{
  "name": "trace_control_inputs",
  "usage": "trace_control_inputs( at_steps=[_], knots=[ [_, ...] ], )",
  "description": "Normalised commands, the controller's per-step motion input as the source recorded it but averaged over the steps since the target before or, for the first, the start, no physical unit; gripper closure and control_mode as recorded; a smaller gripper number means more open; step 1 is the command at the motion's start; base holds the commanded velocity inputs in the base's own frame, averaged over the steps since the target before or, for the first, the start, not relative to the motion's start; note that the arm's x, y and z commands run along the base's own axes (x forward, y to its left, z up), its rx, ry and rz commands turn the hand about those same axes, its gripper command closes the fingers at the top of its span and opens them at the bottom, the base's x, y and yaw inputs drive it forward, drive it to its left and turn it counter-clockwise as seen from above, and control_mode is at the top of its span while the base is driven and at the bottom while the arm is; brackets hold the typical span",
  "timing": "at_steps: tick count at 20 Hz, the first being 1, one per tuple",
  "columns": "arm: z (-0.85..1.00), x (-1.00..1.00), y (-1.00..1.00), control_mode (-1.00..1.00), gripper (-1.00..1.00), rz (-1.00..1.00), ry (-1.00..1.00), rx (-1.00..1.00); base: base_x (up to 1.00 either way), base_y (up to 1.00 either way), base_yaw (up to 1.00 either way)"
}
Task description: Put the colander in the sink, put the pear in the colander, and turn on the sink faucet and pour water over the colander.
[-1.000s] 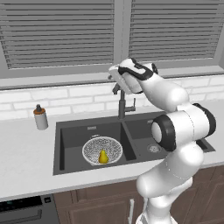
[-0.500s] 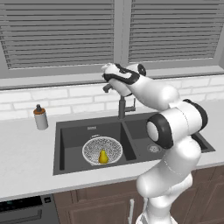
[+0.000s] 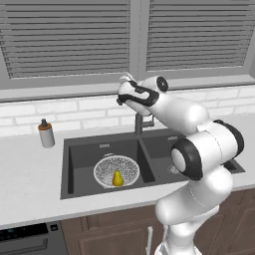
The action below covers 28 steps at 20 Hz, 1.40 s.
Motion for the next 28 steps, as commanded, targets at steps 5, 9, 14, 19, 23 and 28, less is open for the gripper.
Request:
trace_control_inputs(
  at_steps=[5,9,14,19,23,28],
  knots=[
    [0.09,-0.74,-0.22,-1.00,-1.00,-0.05,0.04,0.05,0.00,0.00,0.00],
    [0.67,-0.46,-0.02,-1.00,-1.00,0.00,-0.12,0.07,0.00,0.00,0.00],
    [0.50,-0.60,-0.42,-1.00,-1.00,-0.02,-0.11,0.09,0.00,0.00,0.00],
    [0.00,-0.64,-0.88,-1.00,-1.00,-0.06,0.03,0.00,0.00,0.00,0.00],
    [0.00,-0.20,-0.79,-1.00,-1.00,-0.02,0.16,0.19,0.00,0.00,0.00],
    [-0.08,-0.01,-0.79,-1.00,-1.00,0.00,0.09,0.58,0.00,0.00,0.00]
  ],
)
